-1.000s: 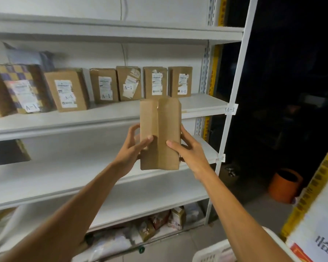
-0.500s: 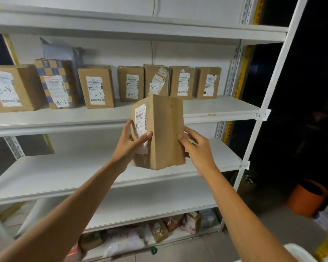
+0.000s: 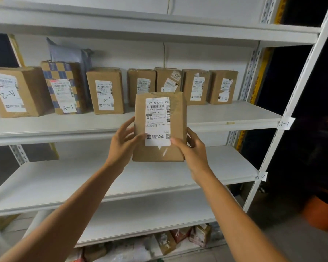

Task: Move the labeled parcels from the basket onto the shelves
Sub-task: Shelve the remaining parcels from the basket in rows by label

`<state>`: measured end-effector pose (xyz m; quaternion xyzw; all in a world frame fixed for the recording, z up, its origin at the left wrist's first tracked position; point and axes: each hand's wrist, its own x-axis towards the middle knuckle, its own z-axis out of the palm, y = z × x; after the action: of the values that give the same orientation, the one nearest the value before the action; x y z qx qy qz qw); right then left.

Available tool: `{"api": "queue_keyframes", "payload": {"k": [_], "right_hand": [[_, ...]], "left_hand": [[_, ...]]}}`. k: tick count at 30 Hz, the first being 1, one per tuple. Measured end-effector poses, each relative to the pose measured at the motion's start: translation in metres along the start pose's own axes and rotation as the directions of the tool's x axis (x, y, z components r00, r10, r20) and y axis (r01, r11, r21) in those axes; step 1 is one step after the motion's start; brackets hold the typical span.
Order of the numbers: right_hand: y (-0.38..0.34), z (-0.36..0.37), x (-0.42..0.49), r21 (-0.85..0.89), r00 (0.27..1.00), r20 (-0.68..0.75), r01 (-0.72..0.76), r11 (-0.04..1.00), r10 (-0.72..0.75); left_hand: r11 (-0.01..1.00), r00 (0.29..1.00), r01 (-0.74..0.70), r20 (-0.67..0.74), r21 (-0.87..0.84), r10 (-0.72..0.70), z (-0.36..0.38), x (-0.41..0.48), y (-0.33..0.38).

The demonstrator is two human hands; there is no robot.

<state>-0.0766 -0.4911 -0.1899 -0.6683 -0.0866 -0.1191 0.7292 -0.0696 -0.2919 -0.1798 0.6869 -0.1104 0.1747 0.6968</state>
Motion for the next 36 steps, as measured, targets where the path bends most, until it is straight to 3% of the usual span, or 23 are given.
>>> {"api": "queue_keyframes", "payload": {"k": [4, 7, 20, 27, 31, 36], "right_hand": [[0.012, 0.002, 0.026, 0.143, 0.999, 0.028, 0.012, 0.99, -0.016], [0.019, 0.004, 0.05, 0.188, 0.998, 0.057, 0.018, 0.982, -0.029], [0.035, -0.002, 0.149, 0.167, 0.972, 0.21, 0.069, 0.984, -0.104], [0.047, 0.002, 0.191, 0.133, 0.96, 0.252, 0.087, 0.987, -0.119], [0.041, 0.016, 0.213, 0.169, 0.966, 0.213, 0.109, 0.98, -0.144], [0.037, 0.035, 0.246, -0.01, 0.965, 0.19, 0.187, 0.982, -0.181]], "left_hand": [[0.999, 0.998, 0.021, 0.061, 0.045, -0.024, -0.007, 0.012, -0.006], [0.993, 0.988, 0.115, 0.1, -0.01, -0.113, -0.004, 0.024, -0.009], [0.994, 0.997, 0.06, -0.046, 0.092, -0.056, 0.029, 0.088, -0.012], [0.988, 0.994, 0.109, -0.041, 0.109, -0.106, 0.025, 0.113, -0.026], [0.994, 0.995, 0.073, -0.08, 0.086, -0.066, 0.015, 0.134, -0.028], [0.997, 0.998, -0.044, -0.034, 0.062, 0.047, -0.001, 0.177, -0.024]]}}
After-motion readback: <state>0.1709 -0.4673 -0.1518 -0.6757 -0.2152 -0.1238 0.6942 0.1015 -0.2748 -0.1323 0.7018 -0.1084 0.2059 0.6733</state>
